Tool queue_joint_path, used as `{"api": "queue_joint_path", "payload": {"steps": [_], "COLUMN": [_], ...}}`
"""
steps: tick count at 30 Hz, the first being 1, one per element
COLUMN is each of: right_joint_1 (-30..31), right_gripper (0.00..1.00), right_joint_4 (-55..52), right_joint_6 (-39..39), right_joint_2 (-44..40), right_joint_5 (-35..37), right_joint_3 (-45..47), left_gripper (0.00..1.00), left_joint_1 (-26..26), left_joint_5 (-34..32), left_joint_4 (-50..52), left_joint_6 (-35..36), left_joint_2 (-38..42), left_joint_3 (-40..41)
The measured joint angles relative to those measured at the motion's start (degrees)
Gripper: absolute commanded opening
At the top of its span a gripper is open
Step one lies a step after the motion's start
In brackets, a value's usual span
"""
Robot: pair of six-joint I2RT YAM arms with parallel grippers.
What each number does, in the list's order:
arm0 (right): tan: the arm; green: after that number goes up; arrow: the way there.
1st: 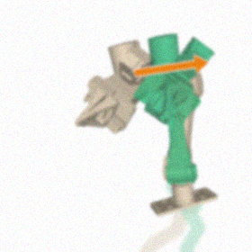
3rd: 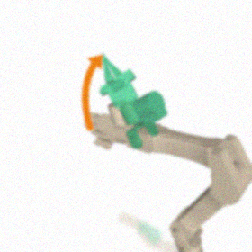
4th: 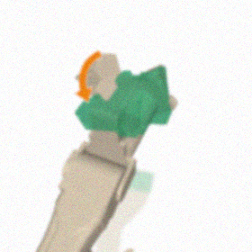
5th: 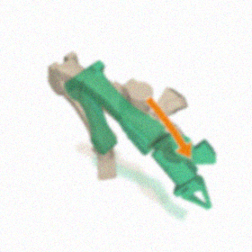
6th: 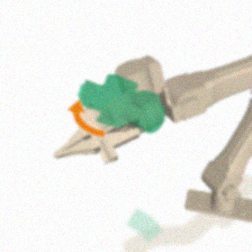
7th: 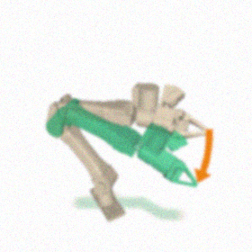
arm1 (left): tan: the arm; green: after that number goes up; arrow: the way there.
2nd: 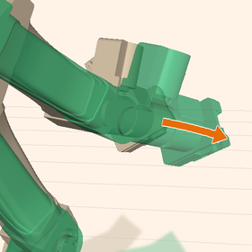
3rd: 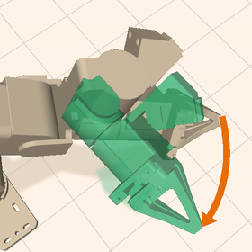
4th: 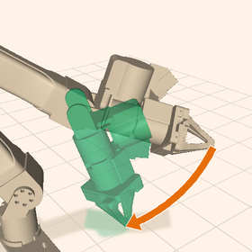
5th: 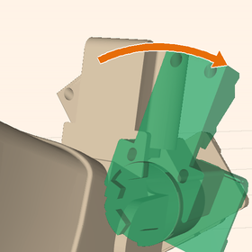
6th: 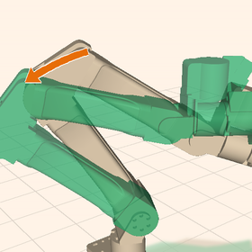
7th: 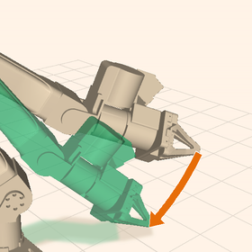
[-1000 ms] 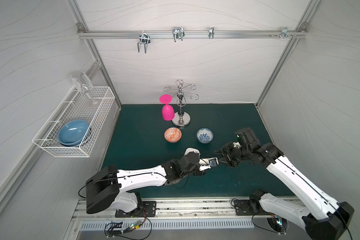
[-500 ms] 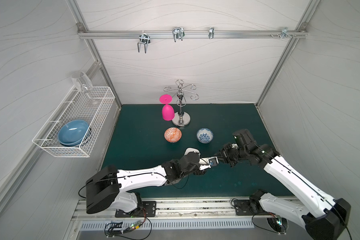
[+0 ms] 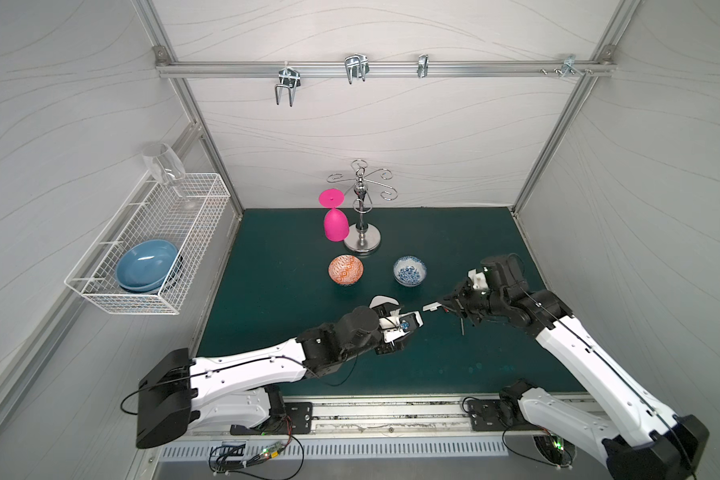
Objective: Remove the battery from the alarm
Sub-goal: Pick up the cover from the center of the board.
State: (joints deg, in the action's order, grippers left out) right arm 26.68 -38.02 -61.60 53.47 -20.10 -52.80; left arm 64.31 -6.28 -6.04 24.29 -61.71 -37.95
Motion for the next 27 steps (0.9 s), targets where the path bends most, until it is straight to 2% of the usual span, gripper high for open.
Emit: {"api": "queue_joint_path", "payload": {"steps": [3, 7, 12, 18, 27], "right_joint_1": [-2.29, -2.82, -0.96, 7.17, 13.97], "right_gripper": [0.00, 0.00, 0.00, 0.00, 0.00], "right_joint_4": [2.95, 4.63, 4.22, 3.58, 1.90], "right_joint_6": [13.81, 31.43, 49.00, 62.73, 72.37], "right_joint_2": [-3.26, -3.19, 0.74, 1.49, 7.43], "right_joint_5": [-3.04, -9.16, -16.06, -19.93, -23.76], "right_joint_3": [0.70, 0.81, 0.79, -0.94, -8.55], "left_gripper": [0.82, 0.83, 0.77, 0.64, 0.54], "left_joint_1": [-1.92, -9.33, -16.98, -18.32, -18.51], "left_joint_5": [3.72, 12.66, 27.04, 40.06, 50.12], "left_joint_4": [3.37, 7.02, 15.69, 24.81, 26.73], "left_joint_6": [-3.93, -9.46, -13.38, -12.72, -12.94], "left_joint_2": [6.58, 11.89, 11.39, 4.87, -0.52], "left_joint_3": [1.07, 1.11, -3.43, -14.03, -15.61]}}
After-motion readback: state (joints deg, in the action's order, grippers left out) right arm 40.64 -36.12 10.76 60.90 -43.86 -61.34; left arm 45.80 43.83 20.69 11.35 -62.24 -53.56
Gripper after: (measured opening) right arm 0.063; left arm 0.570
